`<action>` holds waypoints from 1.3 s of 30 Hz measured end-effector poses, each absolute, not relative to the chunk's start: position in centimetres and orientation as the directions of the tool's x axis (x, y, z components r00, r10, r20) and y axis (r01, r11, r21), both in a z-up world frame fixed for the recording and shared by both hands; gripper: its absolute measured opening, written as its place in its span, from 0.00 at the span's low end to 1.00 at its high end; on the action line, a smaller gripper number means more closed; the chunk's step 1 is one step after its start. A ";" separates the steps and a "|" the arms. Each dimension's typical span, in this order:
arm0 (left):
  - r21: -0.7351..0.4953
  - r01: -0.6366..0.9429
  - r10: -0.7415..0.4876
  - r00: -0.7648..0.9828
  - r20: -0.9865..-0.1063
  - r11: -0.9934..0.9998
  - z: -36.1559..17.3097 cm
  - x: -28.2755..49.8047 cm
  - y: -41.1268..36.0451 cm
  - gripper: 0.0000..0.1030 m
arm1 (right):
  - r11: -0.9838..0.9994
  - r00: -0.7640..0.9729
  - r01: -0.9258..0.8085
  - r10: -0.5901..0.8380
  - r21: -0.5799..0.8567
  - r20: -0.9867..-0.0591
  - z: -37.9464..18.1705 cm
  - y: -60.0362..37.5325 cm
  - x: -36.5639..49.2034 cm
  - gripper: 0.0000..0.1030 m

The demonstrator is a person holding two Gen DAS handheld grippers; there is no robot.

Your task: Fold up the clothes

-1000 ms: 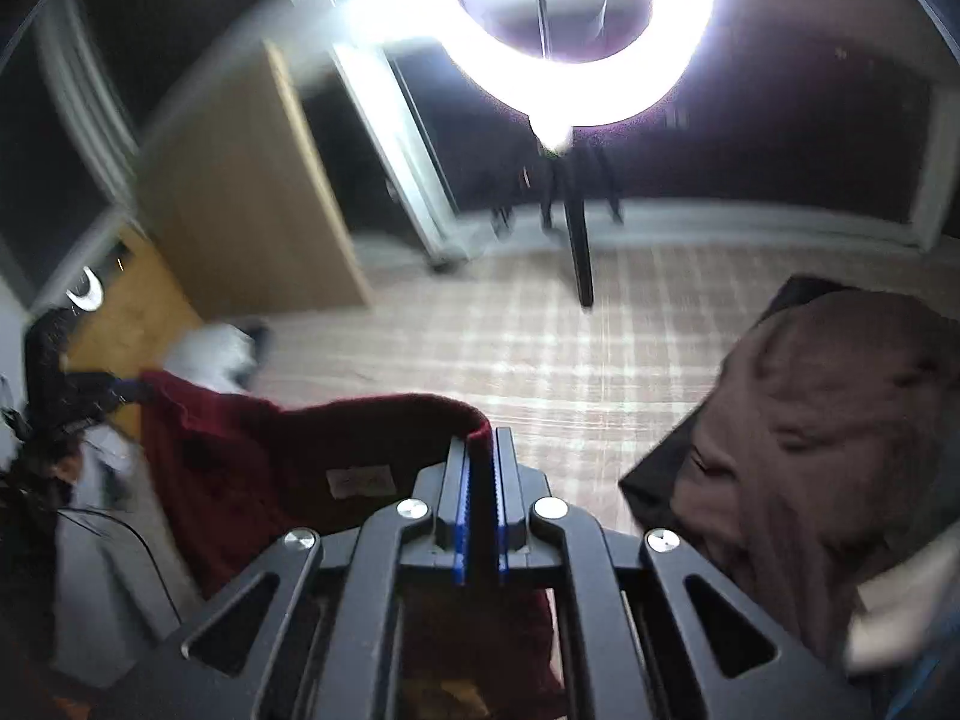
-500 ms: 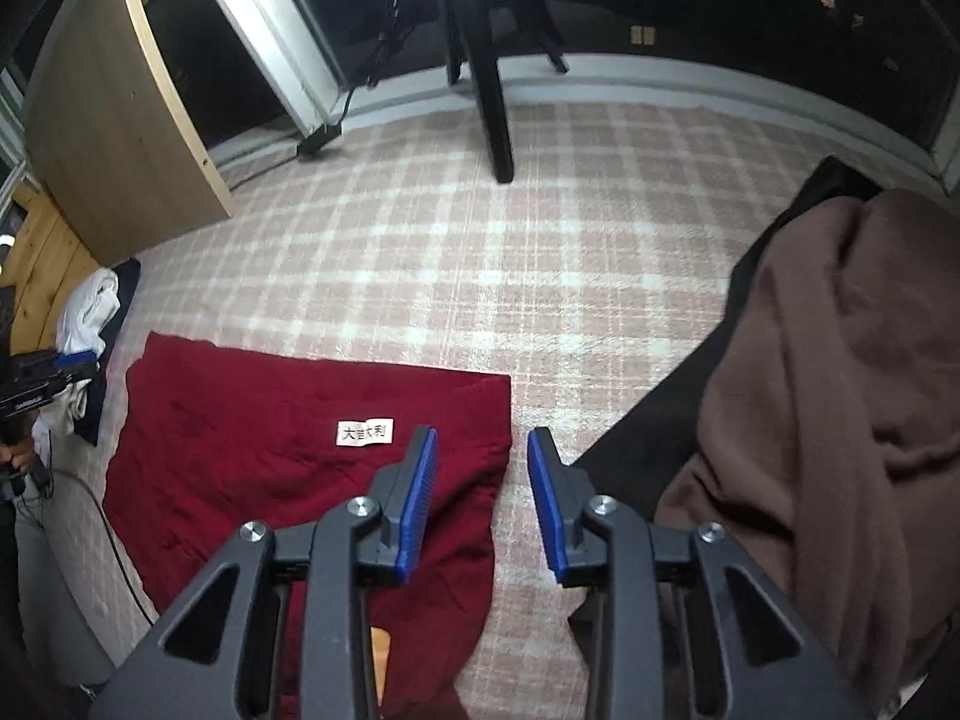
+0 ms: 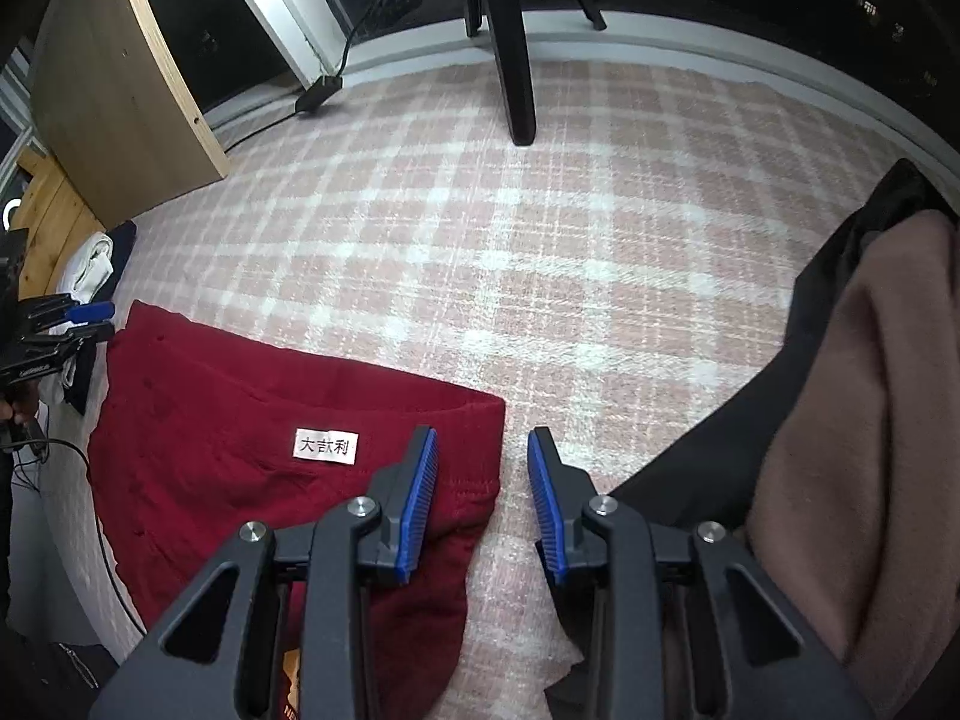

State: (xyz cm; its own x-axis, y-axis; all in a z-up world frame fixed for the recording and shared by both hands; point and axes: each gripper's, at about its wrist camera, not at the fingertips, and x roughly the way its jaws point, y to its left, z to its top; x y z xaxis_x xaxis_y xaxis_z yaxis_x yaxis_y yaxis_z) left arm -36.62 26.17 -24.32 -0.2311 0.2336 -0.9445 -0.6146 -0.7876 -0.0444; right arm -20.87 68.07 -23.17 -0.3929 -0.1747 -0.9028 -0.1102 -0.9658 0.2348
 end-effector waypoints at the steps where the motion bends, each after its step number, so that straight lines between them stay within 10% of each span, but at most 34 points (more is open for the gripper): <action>1: -0.066 -0.601 0.245 -0.221 -0.944 -0.796 -24.6 -36.9 25.8 0.32 | -0.965 -0.393 -0.108 -0.180 0.239 -0.902 -23.3 68.1 -20.9 0.30; 7: -0.152 -0.589 0.302 -0.165 -0.939 -0.794 -25.8 -37.6 26.1 0.22 | -0.961 -0.407 -0.086 -0.207 0.263 -0.890 -23.7 67.8 -21.2 0.32; 10: -0.138 -0.599 0.290 -0.165 -0.943 -0.789 -26.2 -37.3 26.7 0.00 | -0.968 -0.411 -0.088 -0.181 0.237 -0.893 -23.3 67.6 -21.5 0.06; 20: -0.125 -0.585 0.319 -0.241 -0.917 -0.802 -22.5 -37.3 25.0 0.01 | -0.986 -0.420 -0.115 -0.059 0.118 -0.906 -21.5 67.0 -22.6 0.17; 24: -0.088 -0.765 0.368 -0.202 -0.907 -0.637 -21.6 -34.5 30.5 0.27 | -0.995 -0.416 -0.030 -0.075 0.096 -0.907 -21.0 65.3 -22.7 0.21; 39: -0.040 -0.912 0.297 -0.091 -0.950 -0.408 -24.7 -32.8 37.7 0.24 | -0.892 -0.294 0.446 -0.217 0.067 -0.931 -22.0 56.2 -24.1 0.21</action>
State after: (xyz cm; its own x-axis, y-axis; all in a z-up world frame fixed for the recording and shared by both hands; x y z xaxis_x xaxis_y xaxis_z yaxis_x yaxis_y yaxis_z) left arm -32.77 37.66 -24.68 -0.0914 0.2970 -0.9505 -0.9120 -0.4081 -0.0399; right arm -24.13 56.19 -22.01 -0.2939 -0.2168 -0.9309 0.4465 -0.8923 0.0669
